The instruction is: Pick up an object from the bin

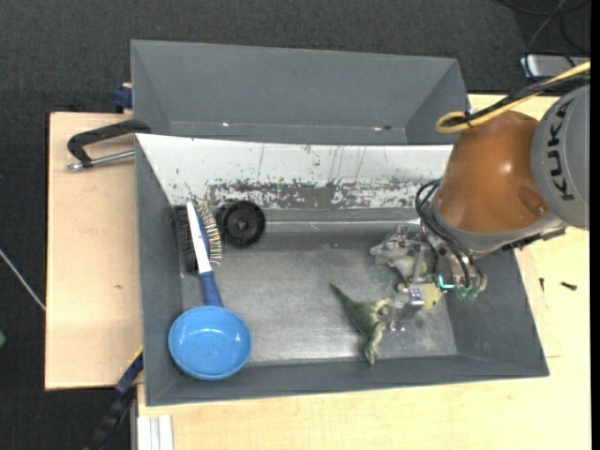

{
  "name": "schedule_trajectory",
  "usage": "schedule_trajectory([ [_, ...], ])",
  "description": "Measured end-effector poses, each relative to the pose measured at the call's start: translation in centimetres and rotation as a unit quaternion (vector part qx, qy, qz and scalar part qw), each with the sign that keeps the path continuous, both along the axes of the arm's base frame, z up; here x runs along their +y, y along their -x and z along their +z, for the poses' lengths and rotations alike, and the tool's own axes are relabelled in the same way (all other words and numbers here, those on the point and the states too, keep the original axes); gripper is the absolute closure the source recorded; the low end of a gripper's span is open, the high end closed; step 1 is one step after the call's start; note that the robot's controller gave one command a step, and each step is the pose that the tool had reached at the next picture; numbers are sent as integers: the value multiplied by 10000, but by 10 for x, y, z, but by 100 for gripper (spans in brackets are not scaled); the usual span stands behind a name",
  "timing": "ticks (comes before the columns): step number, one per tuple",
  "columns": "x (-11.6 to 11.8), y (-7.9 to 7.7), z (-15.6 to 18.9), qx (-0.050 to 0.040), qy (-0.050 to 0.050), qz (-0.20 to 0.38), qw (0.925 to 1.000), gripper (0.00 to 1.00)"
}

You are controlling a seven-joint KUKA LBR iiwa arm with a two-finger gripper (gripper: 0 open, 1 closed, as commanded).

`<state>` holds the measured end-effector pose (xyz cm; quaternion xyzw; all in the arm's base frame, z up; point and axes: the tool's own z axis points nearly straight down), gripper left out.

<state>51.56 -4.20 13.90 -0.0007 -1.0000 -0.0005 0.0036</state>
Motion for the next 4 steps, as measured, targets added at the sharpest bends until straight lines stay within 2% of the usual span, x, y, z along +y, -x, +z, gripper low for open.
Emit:
schedule_trajectory([
  [1, -1, 8, -66, -14, -2, 216, 9998, 0],
  [2, -1, 5, -62, -56, 5, 218, 9997, 100],
  [3, -10, -11, 43, -110, 13, 258, 9996, 100],
  [4, -7, -8, 81, -90, 8, 392, 9992, 100],
])
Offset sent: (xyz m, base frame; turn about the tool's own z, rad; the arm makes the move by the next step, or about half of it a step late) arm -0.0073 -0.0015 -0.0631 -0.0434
